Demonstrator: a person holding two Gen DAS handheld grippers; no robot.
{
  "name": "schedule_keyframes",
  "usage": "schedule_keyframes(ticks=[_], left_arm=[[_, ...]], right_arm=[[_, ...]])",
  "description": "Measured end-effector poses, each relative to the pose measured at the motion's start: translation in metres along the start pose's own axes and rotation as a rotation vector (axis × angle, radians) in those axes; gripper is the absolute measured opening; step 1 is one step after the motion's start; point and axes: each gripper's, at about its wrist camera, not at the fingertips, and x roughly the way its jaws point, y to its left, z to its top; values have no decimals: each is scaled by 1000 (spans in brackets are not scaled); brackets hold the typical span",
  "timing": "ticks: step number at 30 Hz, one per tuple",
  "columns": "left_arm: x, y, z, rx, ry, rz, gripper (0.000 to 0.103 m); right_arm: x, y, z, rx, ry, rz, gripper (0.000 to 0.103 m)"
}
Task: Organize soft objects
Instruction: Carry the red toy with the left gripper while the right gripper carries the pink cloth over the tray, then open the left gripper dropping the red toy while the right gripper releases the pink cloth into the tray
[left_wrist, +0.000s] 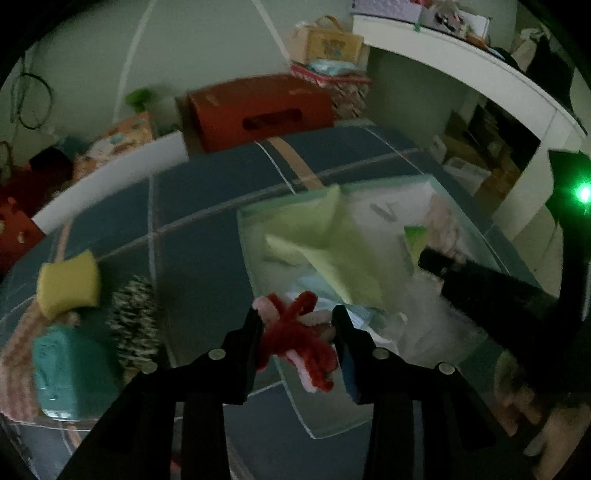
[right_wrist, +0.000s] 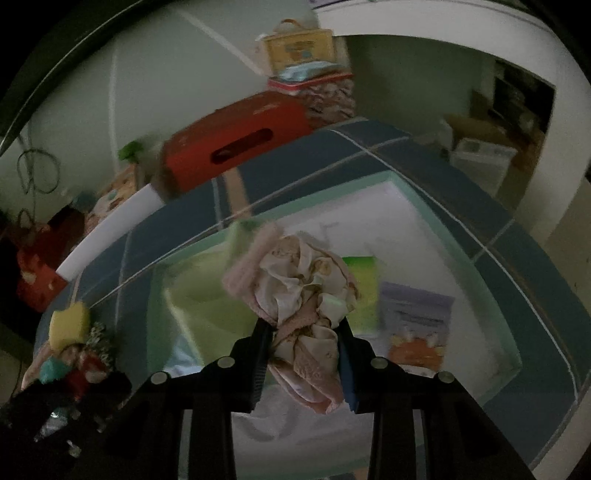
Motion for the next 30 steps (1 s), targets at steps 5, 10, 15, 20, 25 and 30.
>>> schedule_keyframes(ticks=[5,10,15,20,25,30], left_arm=[[14,-12,-6,36,15,-13,40],[26,-22,-8,65,24,-40,41],[36,-29,-13,99,55,-47,41],[44,-33,-18,106,89,-53,42],[43,-36,-18,117,75,-77,68],[43,-32,-18,103,78,-85,77]], right_arm=[[-1,-21,1,51,2,-41,35],[-1,-22,1,47,4,-40,35],[1,-17,0,28,16,-30,36],[5,-13,-2,13,35,-23,37],[7,-11,-3,5,46,-24,38],[9,-10,-3,4,54,-36,71]])
